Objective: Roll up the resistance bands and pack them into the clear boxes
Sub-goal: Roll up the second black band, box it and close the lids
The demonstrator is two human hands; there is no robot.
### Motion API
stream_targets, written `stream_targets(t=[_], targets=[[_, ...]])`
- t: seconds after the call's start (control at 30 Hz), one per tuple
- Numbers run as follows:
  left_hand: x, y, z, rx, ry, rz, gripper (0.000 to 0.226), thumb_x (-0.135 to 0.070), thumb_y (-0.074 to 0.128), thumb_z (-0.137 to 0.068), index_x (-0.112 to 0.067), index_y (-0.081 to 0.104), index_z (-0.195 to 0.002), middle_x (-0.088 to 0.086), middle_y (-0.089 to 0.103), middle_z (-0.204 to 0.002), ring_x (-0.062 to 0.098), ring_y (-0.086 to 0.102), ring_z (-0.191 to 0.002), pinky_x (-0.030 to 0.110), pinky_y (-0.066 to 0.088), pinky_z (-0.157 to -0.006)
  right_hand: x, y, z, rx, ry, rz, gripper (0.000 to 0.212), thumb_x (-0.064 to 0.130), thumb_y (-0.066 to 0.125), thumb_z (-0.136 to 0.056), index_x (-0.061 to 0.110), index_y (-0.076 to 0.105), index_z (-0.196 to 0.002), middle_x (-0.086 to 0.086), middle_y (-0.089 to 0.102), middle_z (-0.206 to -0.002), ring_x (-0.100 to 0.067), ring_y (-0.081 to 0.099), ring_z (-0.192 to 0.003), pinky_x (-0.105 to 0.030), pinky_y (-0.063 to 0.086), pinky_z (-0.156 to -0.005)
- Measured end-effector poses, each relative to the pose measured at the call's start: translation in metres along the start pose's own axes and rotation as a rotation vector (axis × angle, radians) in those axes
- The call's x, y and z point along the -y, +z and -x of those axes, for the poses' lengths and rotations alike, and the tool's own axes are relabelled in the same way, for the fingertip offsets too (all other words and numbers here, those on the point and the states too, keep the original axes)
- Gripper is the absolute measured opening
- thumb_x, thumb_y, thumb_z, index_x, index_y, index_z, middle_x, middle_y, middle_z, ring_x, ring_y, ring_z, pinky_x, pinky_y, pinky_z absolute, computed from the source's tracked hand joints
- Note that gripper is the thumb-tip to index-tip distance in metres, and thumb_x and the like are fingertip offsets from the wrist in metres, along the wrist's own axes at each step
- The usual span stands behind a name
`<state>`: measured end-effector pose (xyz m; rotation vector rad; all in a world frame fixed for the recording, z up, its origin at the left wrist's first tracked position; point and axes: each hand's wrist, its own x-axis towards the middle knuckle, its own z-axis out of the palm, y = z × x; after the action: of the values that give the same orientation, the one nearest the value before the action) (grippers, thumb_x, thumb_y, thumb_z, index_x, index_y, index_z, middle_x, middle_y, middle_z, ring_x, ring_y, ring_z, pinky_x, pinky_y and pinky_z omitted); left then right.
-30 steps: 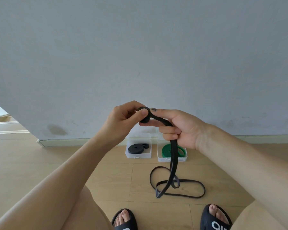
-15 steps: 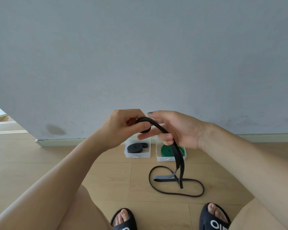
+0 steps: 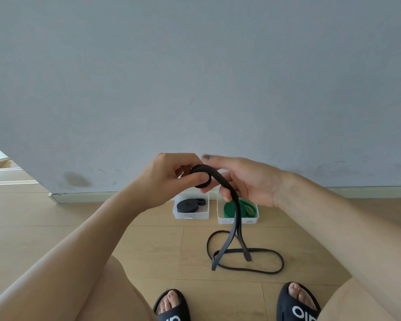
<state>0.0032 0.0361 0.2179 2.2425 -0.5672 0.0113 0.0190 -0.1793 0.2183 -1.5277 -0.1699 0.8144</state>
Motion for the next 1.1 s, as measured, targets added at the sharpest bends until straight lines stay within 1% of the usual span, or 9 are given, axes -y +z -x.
stream_targets(t=[0.07,0.17,0.3,0.4,0.53,0.67,0.83,0.97,1.1], targets=[[0.001,-0.001,0.001,0.015,0.0,0.045,0.015,-0.033,0.066,-0.09,-0.021,0.073,-0.084,0.002,0.052,-0.066,0.028,0.044,-0.07,0.035,0.036,-0.065,0.004,-0.003,0.002,0.094,0.026,-0.054,0.046,0.046,0.057,-0.1,0.011,0.065,-0.128,-0.016,0.076,-0.116,-0.013,0.047,-0.057,-0.024,0.045,-0.061],[0.001,-0.001,0.001,0.001,0.014,0.088,0.019,-0.039,0.066,-0.088,-0.021,0.072,-0.085,0.008,0.058,-0.071,0.029,0.046,-0.07,0.043,0.039,-0.067,0.004,-0.005,0.002,0.124,0.011,-0.094,0.029,0.035,0.057,-0.102,0.017,0.072,-0.119,-0.017,0.076,-0.116,-0.011,0.046,-0.057,-0.021,0.044,-0.06],[0.001,0.0,0.001,0.007,0.03,0.023,0.018,-0.044,0.071,-0.082,-0.027,0.073,-0.083,-0.005,0.057,-0.068,0.018,0.043,-0.065,0.027,0.034,-0.062,-0.002,0.0,-0.003,0.026,-0.028,-0.043,0.027,0.034,0.072,-0.093,0.011,0.072,-0.107,-0.013,0.074,-0.096,-0.011,0.05,-0.06,-0.022,0.045,-0.059],[0.0,0.004,0.001,0.009,0.069,-0.053,0.013,-0.028,0.08,-0.086,-0.024,0.071,-0.078,-0.006,0.053,-0.064,0.011,0.04,-0.061,0.018,0.03,-0.058,-0.006,0.004,-0.004,-0.045,-0.049,-0.002,0.046,0.043,0.08,-0.078,0.006,0.065,-0.101,-0.01,0.072,-0.083,-0.013,0.055,-0.06,-0.025,0.048,-0.061],[0.001,0.003,-0.001,-0.033,0.022,0.102,0.01,-0.022,0.074,-0.091,-0.015,0.073,-0.084,0.002,0.064,-0.068,0.028,0.054,-0.067,0.043,0.047,-0.067,-0.004,0.003,-0.004,-0.012,-0.039,-0.019,0.062,0.056,0.072,-0.083,0.005,0.068,-0.118,-0.012,0.073,-0.094,-0.014,0.055,-0.062,-0.029,0.05,-0.067],[0.003,-0.002,0.0,-0.065,-0.003,0.227,0.014,-0.036,0.072,-0.086,-0.023,0.075,-0.086,0.003,0.076,-0.083,0.036,0.069,-0.085,0.061,0.055,-0.084,-0.001,-0.002,-0.001,0.138,-0.005,-0.155,0.04,0.038,0.061,-0.099,0.01,0.066,-0.128,-0.023,0.074,-0.117,-0.017,0.049,-0.065,-0.033,0.044,-0.076],[0.003,-0.002,0.001,-0.027,-0.003,0.142,0.019,-0.043,0.075,-0.079,-0.025,0.075,-0.085,0.003,0.071,-0.078,0.03,0.059,-0.074,0.042,0.049,-0.071,-0.003,0.0,-0.003,0.087,-0.044,-0.13,0.018,0.031,0.073,-0.088,0.015,0.076,-0.096,-0.016,0.071,-0.096,-0.016,0.051,-0.068,-0.029,0.045,-0.071],[-0.001,0.003,0.0,0.001,0.051,-0.033,0.009,-0.019,0.08,-0.086,-0.022,0.074,-0.08,0.002,0.062,-0.068,0.023,0.044,-0.064,0.029,0.034,-0.059,-0.007,0.004,-0.007,-0.02,-0.03,-0.011,0.047,0.043,0.082,-0.074,0.007,0.066,-0.098,-0.013,0.069,-0.089,-0.017,0.056,-0.069,-0.027,0.049,-0.066],[-0.002,0.002,0.0,-0.013,0.033,0.074,0.012,-0.018,0.074,-0.091,-0.024,0.073,-0.081,0.004,0.061,-0.069,0.029,0.048,-0.067,0.046,0.044,-0.065,-0.003,0.001,-0.003,0.056,0.012,-0.058,0.041,0.049,0.073,-0.086,0.014,0.073,-0.106,-0.012,0.071,-0.095,-0.013,0.051,-0.062,-0.029,0.046,-0.067]])
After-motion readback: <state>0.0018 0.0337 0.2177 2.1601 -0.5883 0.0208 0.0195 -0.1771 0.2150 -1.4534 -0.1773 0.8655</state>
